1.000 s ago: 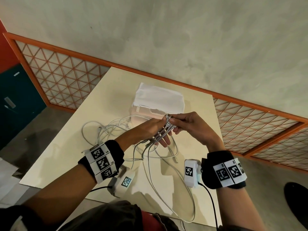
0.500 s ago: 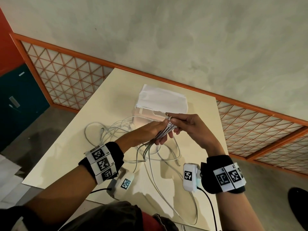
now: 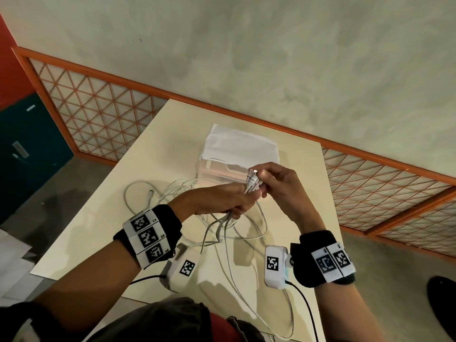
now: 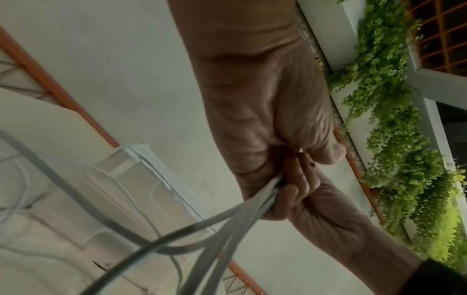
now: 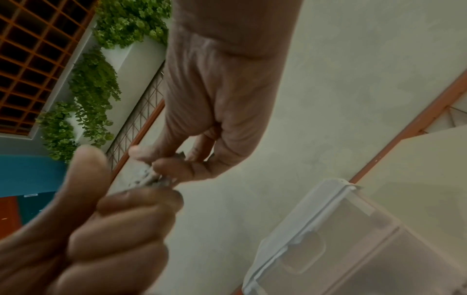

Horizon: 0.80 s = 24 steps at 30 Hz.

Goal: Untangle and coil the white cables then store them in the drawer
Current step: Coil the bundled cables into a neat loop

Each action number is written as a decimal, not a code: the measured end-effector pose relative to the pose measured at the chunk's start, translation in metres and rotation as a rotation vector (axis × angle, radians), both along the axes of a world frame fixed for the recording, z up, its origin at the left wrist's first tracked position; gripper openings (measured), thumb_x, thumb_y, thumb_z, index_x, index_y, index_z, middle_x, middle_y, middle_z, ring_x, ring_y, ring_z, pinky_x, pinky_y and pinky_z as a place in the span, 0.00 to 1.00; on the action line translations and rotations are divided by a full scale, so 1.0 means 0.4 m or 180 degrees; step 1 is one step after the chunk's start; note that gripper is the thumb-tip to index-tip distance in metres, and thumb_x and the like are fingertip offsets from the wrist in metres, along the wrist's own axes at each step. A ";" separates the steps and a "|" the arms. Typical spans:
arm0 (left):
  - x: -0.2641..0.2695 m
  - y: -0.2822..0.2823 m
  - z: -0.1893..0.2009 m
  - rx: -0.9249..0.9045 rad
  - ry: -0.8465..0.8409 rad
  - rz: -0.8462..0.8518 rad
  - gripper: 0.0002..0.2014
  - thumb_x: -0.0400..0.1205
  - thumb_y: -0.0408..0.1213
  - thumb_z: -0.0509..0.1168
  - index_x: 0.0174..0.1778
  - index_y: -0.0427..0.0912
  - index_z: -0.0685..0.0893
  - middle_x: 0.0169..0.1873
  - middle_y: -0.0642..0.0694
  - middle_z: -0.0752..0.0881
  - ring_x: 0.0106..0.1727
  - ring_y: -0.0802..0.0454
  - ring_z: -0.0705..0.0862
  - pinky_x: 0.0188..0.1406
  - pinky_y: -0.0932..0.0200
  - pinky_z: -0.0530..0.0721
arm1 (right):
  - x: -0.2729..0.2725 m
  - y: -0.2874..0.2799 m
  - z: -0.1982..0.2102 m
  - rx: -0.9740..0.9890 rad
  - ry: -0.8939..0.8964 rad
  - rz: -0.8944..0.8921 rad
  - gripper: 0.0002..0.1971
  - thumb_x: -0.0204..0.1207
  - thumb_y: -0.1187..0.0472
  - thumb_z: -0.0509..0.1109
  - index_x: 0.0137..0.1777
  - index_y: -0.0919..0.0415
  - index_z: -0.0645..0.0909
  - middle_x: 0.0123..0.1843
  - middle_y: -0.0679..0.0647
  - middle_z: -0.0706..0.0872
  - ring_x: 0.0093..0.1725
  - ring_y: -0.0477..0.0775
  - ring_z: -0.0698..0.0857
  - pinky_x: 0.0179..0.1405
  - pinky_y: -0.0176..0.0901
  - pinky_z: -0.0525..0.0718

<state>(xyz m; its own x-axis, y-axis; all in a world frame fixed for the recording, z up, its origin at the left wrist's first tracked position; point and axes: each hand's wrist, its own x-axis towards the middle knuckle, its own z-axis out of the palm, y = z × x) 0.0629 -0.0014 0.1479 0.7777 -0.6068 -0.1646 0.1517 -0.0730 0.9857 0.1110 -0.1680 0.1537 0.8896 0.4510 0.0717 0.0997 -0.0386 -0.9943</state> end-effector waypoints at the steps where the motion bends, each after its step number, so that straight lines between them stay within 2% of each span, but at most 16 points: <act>1: 0.003 -0.001 0.005 -0.0095 -0.0001 0.0109 0.16 0.86 0.50 0.50 0.36 0.47 0.69 0.27 0.52 0.60 0.25 0.59 0.58 0.26 0.70 0.67 | 0.000 0.003 -0.007 0.0041 -0.0097 -0.0052 0.19 0.75 0.50 0.71 0.57 0.64 0.82 0.39 0.48 0.86 0.32 0.48 0.76 0.34 0.38 0.77; 3: 0.009 -0.004 0.016 -0.0406 0.0080 0.0402 0.17 0.87 0.49 0.49 0.34 0.49 0.71 0.26 0.52 0.59 0.26 0.56 0.56 0.25 0.68 0.65 | -0.002 0.010 -0.023 -0.0012 -0.0133 0.0112 0.39 0.66 0.34 0.73 0.67 0.63 0.73 0.46 0.55 0.81 0.41 0.50 0.80 0.43 0.42 0.81; 4: 0.014 -0.005 0.022 -0.0572 0.0055 0.0536 0.19 0.87 0.50 0.49 0.32 0.48 0.71 0.25 0.52 0.59 0.27 0.55 0.54 0.24 0.67 0.63 | -0.004 0.015 -0.030 -0.0196 -0.0037 0.0335 0.45 0.59 0.32 0.76 0.69 0.62 0.70 0.51 0.56 0.82 0.48 0.50 0.83 0.50 0.45 0.83; 5: 0.018 -0.007 0.032 -0.0711 -0.0009 0.0629 0.20 0.86 0.52 0.49 0.31 0.47 0.68 0.23 0.53 0.59 0.26 0.54 0.54 0.24 0.67 0.63 | -0.011 0.020 -0.038 -0.0453 0.0091 0.0602 0.45 0.56 0.36 0.80 0.68 0.58 0.70 0.56 0.54 0.83 0.54 0.48 0.85 0.57 0.46 0.83; 7: 0.023 -0.007 0.055 -0.0979 -0.0104 0.0680 0.19 0.83 0.54 0.51 0.31 0.46 0.63 0.21 0.56 0.61 0.22 0.59 0.58 0.23 0.67 0.65 | -0.033 0.046 -0.044 -0.1101 0.0161 0.1125 0.29 0.61 0.54 0.84 0.62 0.50 0.77 0.57 0.47 0.86 0.58 0.39 0.85 0.62 0.40 0.80; 9: 0.023 -0.007 0.080 -0.1160 -0.0130 0.0697 0.17 0.79 0.54 0.52 0.31 0.46 0.61 0.20 0.57 0.61 0.19 0.61 0.59 0.20 0.68 0.64 | -0.052 0.078 -0.058 -0.1347 0.0179 0.1414 0.15 0.68 0.64 0.79 0.53 0.51 0.83 0.49 0.45 0.90 0.51 0.38 0.87 0.56 0.31 0.81; 11: 0.022 0.000 0.093 -0.1189 -0.0113 0.0804 0.17 0.80 0.53 0.51 0.31 0.47 0.61 0.18 0.58 0.61 0.18 0.63 0.58 0.17 0.69 0.60 | -0.060 0.101 -0.072 -0.1274 0.0204 0.1331 0.05 0.71 0.64 0.78 0.44 0.57 0.85 0.36 0.46 0.89 0.38 0.44 0.87 0.44 0.35 0.83; 12: 0.021 0.006 0.097 -0.1174 -0.0085 0.0897 0.18 0.83 0.52 0.50 0.31 0.47 0.61 0.18 0.58 0.61 0.17 0.63 0.58 0.15 0.70 0.58 | -0.056 0.106 -0.080 -0.1314 0.0158 0.1196 0.05 0.69 0.61 0.79 0.39 0.60 0.85 0.32 0.49 0.86 0.33 0.47 0.84 0.40 0.41 0.82; 13: 0.020 0.014 0.100 -0.1150 -0.0068 0.0990 0.18 0.84 0.51 0.49 0.31 0.47 0.62 0.17 0.58 0.61 0.17 0.63 0.58 0.15 0.70 0.58 | -0.050 0.106 -0.086 -0.1412 0.0091 0.1058 0.11 0.68 0.57 0.80 0.37 0.65 0.84 0.30 0.54 0.83 0.30 0.50 0.81 0.37 0.47 0.79; 15: 0.019 0.034 0.105 -0.1117 -0.0058 0.1149 0.18 0.86 0.49 0.49 0.30 0.48 0.62 0.16 0.57 0.61 0.16 0.63 0.58 0.14 0.70 0.57 | -0.031 0.091 -0.108 -0.1646 0.0027 0.0856 0.22 0.65 0.53 0.81 0.37 0.75 0.79 0.28 0.59 0.79 0.28 0.51 0.76 0.35 0.47 0.74; 17: 0.015 0.057 0.112 -0.1057 -0.0125 0.1293 0.19 0.85 0.49 0.52 0.28 0.48 0.62 0.15 0.57 0.61 0.15 0.62 0.57 0.14 0.71 0.57 | -0.018 0.064 -0.127 -0.1853 -0.0100 0.0705 0.23 0.64 0.50 0.82 0.34 0.72 0.80 0.27 0.55 0.77 0.28 0.49 0.73 0.35 0.45 0.71; 19: 0.012 0.086 0.106 -0.0817 -0.0335 0.1371 0.20 0.82 0.47 0.58 0.25 0.48 0.64 0.14 0.56 0.60 0.14 0.60 0.57 0.14 0.71 0.58 | -0.008 0.031 -0.146 -0.2003 -0.0175 0.0532 0.13 0.64 0.49 0.81 0.29 0.54 0.83 0.25 0.43 0.78 0.29 0.44 0.72 0.36 0.43 0.70; 20: 0.010 0.101 0.100 -0.0571 -0.0484 0.1385 0.20 0.81 0.45 0.62 0.25 0.48 0.64 0.14 0.56 0.61 0.14 0.59 0.57 0.14 0.69 0.59 | -0.006 0.017 -0.149 -0.2015 -0.0216 0.0481 0.10 0.66 0.51 0.81 0.28 0.45 0.82 0.24 0.40 0.80 0.29 0.40 0.74 0.36 0.40 0.70; 21: 0.008 0.115 0.092 -0.0249 -0.0651 0.1383 0.21 0.79 0.43 0.66 0.25 0.47 0.64 0.15 0.56 0.61 0.15 0.58 0.58 0.14 0.67 0.60 | -0.005 0.005 -0.149 -0.2027 -0.0259 0.0430 0.11 0.67 0.52 0.80 0.27 0.41 0.82 0.24 0.38 0.83 0.29 0.36 0.75 0.37 0.37 0.71; 23: 0.004 0.135 0.072 0.0515 -0.0954 0.1317 0.21 0.74 0.41 0.73 0.26 0.47 0.67 0.16 0.56 0.65 0.17 0.58 0.62 0.19 0.66 0.65 | -0.006 -0.002 -0.136 -0.2076 -0.0255 0.0332 0.13 0.67 0.51 0.80 0.24 0.42 0.82 0.22 0.42 0.84 0.29 0.36 0.77 0.36 0.38 0.73; 24: 0.007 0.143 0.060 0.0891 -0.1030 0.1255 0.19 0.71 0.43 0.76 0.27 0.47 0.71 0.17 0.57 0.69 0.19 0.60 0.66 0.23 0.67 0.68 | -0.008 0.000 -0.126 -0.2035 -0.0178 0.0295 0.14 0.66 0.50 0.80 0.22 0.45 0.82 0.20 0.46 0.83 0.26 0.41 0.78 0.33 0.39 0.75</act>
